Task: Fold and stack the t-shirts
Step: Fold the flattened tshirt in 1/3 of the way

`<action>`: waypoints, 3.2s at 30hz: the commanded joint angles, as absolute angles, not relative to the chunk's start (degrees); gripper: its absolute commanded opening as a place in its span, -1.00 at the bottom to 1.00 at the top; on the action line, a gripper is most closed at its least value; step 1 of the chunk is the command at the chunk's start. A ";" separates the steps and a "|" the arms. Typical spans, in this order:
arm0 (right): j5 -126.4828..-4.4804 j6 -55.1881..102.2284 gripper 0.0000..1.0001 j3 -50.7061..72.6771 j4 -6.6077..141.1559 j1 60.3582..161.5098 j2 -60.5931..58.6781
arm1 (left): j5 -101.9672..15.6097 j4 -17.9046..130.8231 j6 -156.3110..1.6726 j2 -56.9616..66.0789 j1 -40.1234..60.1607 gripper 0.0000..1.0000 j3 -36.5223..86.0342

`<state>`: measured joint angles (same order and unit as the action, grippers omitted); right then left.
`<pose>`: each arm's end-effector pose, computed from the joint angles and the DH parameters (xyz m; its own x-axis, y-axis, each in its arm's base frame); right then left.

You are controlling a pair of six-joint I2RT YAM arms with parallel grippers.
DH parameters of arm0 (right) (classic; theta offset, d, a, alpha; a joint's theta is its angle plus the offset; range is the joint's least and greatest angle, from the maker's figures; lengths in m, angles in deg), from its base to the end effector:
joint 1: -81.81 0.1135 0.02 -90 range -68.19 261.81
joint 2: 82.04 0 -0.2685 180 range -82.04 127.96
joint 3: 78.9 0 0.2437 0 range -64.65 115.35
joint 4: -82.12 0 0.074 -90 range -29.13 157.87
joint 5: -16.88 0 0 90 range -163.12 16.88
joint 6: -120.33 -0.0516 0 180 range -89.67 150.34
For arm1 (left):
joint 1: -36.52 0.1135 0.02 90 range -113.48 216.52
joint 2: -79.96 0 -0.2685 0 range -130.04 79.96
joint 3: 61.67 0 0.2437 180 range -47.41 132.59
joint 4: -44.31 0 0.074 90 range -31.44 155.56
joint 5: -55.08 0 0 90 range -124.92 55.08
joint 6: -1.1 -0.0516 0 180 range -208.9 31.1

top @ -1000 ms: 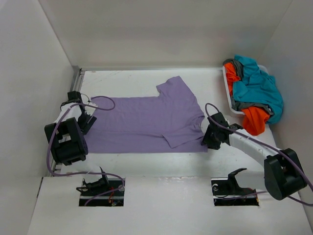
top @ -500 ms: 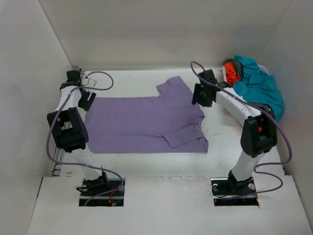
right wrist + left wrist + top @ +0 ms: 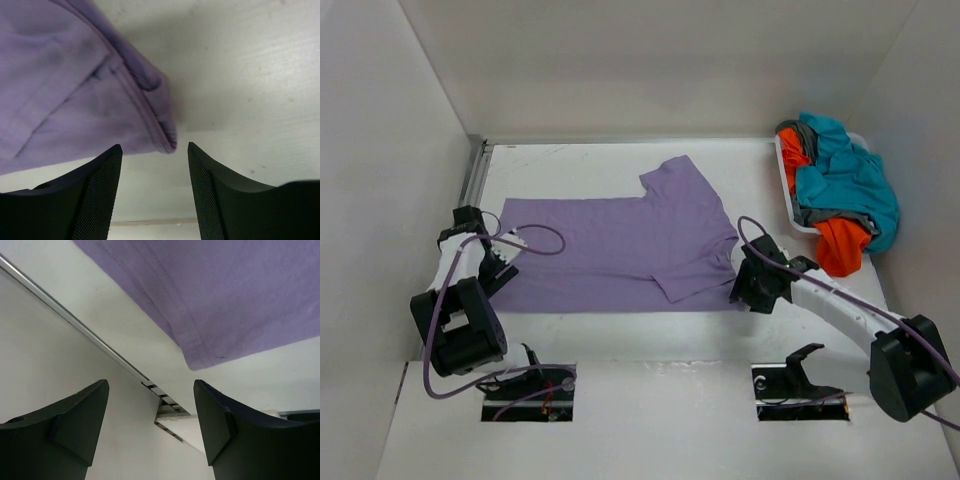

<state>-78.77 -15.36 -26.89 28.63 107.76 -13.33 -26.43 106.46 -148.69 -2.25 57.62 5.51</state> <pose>0.1806 0.0823 0.1757 -0.8811 0.3632 -0.3030 0.3221 0.9299 0.1778 0.2274 0.0959 0.1944 -0.7918 0.6106 0.0128 0.5916 0.7617 0.2642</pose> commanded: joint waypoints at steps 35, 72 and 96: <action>-80.60 -26.44 0.24 -33.89 41.15 109.97 -15.51 | 0.85 106.90 -162.81 -9.16 35.33 0.28 -8.39; -79.45 -23.63 0.24 -33.36 40.27 112.44 -17.52 | -35.97 103.65 -92.43 5.96 65.83 0.33 1.45; -83.93 -32.59 0.21 -35.64 32.63 117.09 -26.50 | -35.97 102.42 -66.05 -17.68 73.92 0.12 7.78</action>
